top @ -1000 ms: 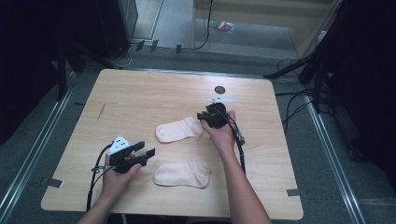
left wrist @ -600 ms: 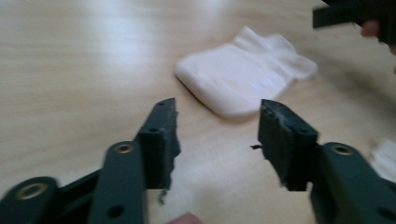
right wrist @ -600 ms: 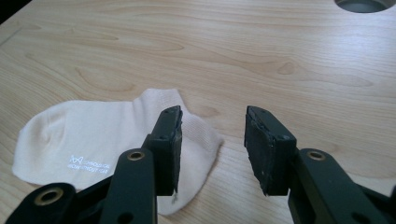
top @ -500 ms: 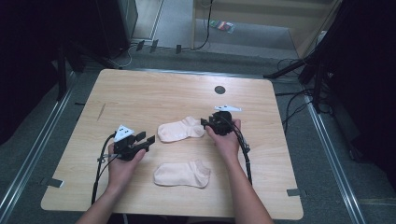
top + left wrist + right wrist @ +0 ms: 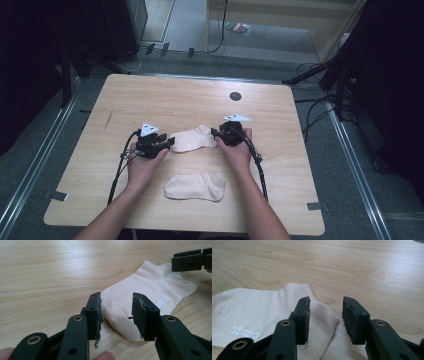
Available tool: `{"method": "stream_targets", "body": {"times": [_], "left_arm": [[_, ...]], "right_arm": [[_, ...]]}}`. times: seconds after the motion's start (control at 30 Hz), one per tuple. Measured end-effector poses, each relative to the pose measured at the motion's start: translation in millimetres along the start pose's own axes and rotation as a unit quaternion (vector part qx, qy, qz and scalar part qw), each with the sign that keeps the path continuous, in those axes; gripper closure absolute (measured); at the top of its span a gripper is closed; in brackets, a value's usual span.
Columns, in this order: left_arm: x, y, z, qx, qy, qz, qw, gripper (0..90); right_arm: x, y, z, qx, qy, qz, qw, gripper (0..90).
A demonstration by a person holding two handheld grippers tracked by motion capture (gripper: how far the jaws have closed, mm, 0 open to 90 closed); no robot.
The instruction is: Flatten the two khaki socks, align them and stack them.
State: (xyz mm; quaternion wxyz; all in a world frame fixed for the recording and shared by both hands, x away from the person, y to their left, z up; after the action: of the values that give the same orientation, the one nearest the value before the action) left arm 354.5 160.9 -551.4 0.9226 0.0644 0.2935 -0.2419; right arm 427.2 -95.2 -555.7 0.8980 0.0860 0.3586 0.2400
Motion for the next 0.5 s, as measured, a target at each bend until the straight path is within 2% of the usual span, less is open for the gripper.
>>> {"method": "stream_targets", "body": {"times": [0.07,0.17,0.23,0.27,0.37,0.5], "left_arm": [[2.9,-3.9,1.3,0.009,0.011,0.006,0.9999,60.0],[9.8,-8.0,-0.6,0.024,0.032,0.025,0.9989,59.7],[13.6,-9.5,-3.4,0.027,0.048,0.027,0.9981,60.0],[14.0,-10.2,-3.8,0.035,0.050,0.034,0.9976,60.7],[15.4,-12.0,-3.5,0.043,0.049,0.044,0.9969,65.4],[15.9,-10.9,-3.4,0.035,0.046,0.040,0.9975,75.3]], "right_arm": [[1.5,-0.6,-1.5,0.000,0.005,-0.010,0.9999,59.3],[3.1,-1.1,-3.9,0.000,0.005,-0.009,0.9999,59.9],[3.3,-0.1,-4.1,-0.006,0.005,-0.009,0.9999,60.0],[2.4,0.8,-4.3,-0.010,0.004,-0.008,0.9999,60.0],[1.5,2.9,-6.6,-0.029,0.004,-0.008,0.9995,62.1],[1.4,6.6,-9.1,-0.047,0.010,-0.021,0.9986,68.4]]}}
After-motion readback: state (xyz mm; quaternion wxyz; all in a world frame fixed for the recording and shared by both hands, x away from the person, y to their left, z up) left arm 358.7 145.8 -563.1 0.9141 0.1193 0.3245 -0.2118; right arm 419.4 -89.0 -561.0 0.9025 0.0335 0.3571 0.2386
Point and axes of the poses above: each handheld gripper's, and its own axes: x roughly forward along the jaws, z roughly out of its top, y roughly to its left, the point moved 2 cm from there along x, roughly forward along the jaws, and after that the axes turned 11 degrees about x, right-handed, at the moved point
